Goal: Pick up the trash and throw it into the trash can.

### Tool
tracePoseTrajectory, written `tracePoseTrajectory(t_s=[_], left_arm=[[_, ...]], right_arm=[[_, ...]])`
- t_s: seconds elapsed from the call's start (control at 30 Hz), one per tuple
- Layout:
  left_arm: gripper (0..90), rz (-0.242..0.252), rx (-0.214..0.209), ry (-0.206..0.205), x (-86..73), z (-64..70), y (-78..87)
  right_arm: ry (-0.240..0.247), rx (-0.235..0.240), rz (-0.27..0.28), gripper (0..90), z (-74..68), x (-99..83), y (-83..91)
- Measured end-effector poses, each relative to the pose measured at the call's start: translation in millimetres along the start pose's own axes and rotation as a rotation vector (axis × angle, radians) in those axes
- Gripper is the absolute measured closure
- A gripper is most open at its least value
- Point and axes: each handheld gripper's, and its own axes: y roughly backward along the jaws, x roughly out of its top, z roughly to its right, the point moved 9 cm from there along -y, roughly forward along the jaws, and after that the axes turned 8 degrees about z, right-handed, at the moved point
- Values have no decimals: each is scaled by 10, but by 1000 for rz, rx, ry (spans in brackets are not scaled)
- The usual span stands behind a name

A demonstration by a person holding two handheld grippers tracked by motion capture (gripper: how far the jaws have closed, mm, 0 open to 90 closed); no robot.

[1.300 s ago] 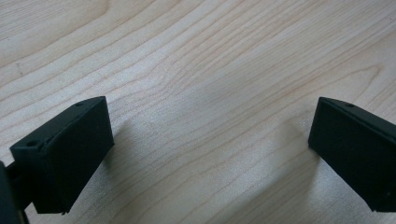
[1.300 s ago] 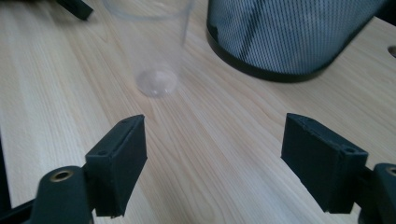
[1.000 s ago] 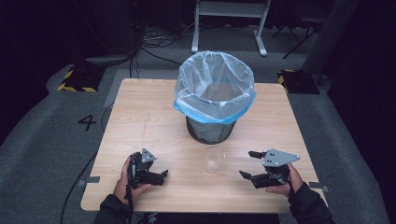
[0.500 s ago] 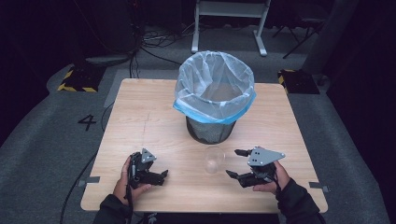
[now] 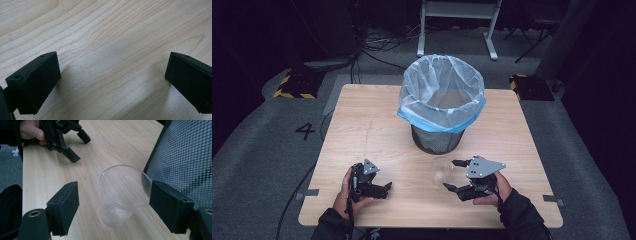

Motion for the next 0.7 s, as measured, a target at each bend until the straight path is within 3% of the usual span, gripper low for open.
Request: tracePoseTrajectory(t_s=[0.27, 0.53, 0.7], left_arm=[[1, 1, 0, 0, 0, 0, -1], [1, 0, 0, 0, 0, 0, 0], [1, 2, 1, 1, 1, 1, -1]], right_arm=[[4, 7, 4, 261, -48, 20, -94], [25, 14, -32, 312, -108, -59, -215], [13, 13, -72, 450, -70, -197, -273]])
